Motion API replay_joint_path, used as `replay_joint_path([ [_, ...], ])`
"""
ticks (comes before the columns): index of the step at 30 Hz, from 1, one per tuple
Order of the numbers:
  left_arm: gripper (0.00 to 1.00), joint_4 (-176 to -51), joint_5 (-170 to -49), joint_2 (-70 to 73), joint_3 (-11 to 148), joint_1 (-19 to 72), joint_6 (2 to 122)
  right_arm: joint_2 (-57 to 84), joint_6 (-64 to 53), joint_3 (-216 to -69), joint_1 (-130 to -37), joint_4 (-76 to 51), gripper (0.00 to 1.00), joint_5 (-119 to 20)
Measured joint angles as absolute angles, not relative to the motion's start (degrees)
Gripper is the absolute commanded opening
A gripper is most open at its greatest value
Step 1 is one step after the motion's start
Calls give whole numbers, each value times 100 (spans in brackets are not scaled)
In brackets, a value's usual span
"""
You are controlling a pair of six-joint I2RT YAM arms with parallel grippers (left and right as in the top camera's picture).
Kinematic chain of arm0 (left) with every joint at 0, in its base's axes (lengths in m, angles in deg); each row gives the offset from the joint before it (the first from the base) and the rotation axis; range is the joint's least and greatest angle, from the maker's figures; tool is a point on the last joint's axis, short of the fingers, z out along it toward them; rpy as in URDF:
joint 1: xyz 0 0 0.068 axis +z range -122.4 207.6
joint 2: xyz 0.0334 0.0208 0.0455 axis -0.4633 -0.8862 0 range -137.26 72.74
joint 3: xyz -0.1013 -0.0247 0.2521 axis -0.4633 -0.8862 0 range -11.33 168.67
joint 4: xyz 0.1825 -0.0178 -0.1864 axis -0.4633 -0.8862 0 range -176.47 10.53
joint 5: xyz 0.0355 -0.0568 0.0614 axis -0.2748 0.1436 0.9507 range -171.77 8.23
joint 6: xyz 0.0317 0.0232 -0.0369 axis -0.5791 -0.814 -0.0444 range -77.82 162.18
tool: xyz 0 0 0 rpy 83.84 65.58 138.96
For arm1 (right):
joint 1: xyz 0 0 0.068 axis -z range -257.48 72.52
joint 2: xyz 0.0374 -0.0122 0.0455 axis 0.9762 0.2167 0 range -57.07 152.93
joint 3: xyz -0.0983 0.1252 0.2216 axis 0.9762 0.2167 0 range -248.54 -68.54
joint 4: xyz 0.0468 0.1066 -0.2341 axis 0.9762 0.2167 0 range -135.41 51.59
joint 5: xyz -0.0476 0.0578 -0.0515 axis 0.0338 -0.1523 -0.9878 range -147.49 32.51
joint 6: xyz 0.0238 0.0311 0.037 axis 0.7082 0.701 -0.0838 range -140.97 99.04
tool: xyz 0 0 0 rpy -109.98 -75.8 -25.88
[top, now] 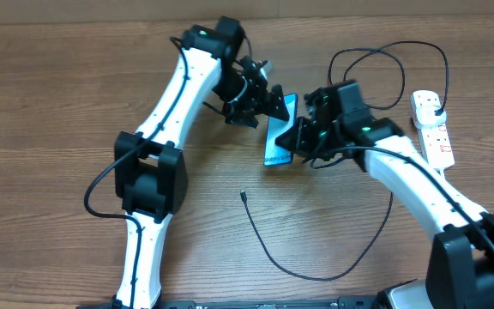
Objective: Plug charger to phone and switch on socket
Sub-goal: 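Grasp the phone's bottom with the right gripper beside the left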
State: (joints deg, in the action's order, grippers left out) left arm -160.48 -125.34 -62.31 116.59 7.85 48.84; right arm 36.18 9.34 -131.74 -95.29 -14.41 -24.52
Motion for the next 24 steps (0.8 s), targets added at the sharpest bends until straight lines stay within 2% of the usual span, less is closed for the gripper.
replay_joint_path([
  [7, 87, -15884, -15214, -6231, 11666, 1482, 3682, 3481, 595, -13168, -8903, -2313, 4, -574],
  [9, 82, -15873, -15857, -6231, 11668, 1561, 3371, 3481, 576, -13168, -8899, -2595, 4, -225],
  [17, 69, -15841, -16779, -6231, 11668, 1277, 2713, 3481, 1032, -13161, -8921, -3513, 4, 57],
  [24, 44, -15793, -17015, -6231, 11677, 1190, 2528, 3481, 1303, -13161, -8921, -3810, 4, 66],
])
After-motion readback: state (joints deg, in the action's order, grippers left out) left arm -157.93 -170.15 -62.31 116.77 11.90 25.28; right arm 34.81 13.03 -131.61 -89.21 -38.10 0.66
